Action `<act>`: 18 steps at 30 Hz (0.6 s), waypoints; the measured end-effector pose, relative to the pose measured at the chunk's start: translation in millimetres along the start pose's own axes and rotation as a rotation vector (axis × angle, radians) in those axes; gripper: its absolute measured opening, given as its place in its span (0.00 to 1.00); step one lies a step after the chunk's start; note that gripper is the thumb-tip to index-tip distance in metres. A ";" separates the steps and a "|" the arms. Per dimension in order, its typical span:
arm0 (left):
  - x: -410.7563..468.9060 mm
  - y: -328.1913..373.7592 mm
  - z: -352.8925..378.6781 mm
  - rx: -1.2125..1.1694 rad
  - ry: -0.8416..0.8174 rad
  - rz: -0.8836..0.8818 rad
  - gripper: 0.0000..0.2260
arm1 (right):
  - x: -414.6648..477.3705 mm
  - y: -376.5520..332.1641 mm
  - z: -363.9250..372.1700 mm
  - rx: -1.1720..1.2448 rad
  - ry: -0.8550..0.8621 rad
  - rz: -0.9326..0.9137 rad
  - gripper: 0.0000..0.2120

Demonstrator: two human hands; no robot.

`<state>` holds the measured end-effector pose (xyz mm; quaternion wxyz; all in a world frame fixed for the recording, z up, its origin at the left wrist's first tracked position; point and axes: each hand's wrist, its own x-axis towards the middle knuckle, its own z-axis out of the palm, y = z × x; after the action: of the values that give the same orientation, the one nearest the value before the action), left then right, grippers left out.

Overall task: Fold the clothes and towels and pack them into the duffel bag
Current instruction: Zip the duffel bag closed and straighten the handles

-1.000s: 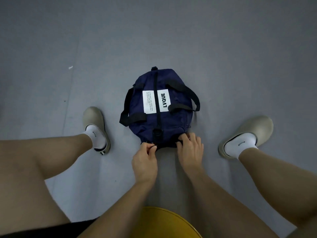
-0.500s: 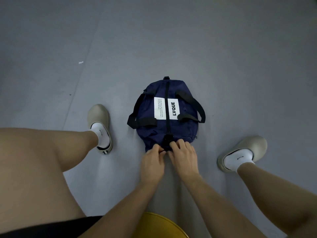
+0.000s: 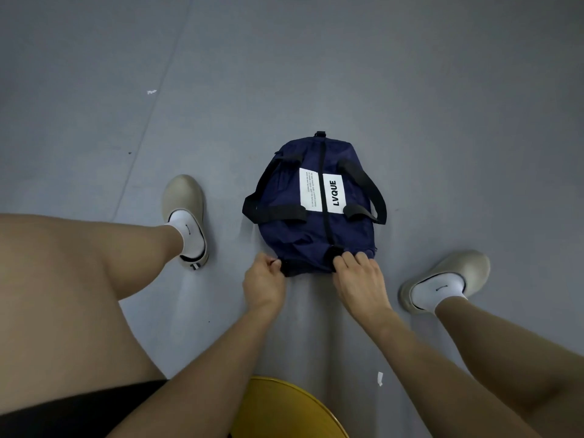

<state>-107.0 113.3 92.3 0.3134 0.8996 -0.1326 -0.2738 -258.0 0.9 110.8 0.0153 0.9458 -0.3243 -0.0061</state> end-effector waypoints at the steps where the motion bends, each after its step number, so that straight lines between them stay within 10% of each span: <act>1: 4.5 -4.6 -0.7 0.012 -0.019 -0.034 0.06 | -2.7 4.0 -0.8 0.000 -0.001 0.002 0.08; 18: 59.7 -61.9 44.8 0.161 -0.285 -0.337 0.06 | -7.0 11.3 23.3 0.224 0.054 0.024 0.09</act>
<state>-80.0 114.3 -0.7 0.1683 0.8834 -0.0448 -0.4351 -271.0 -4.3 87.8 -0.0817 0.9375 -0.3335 0.0558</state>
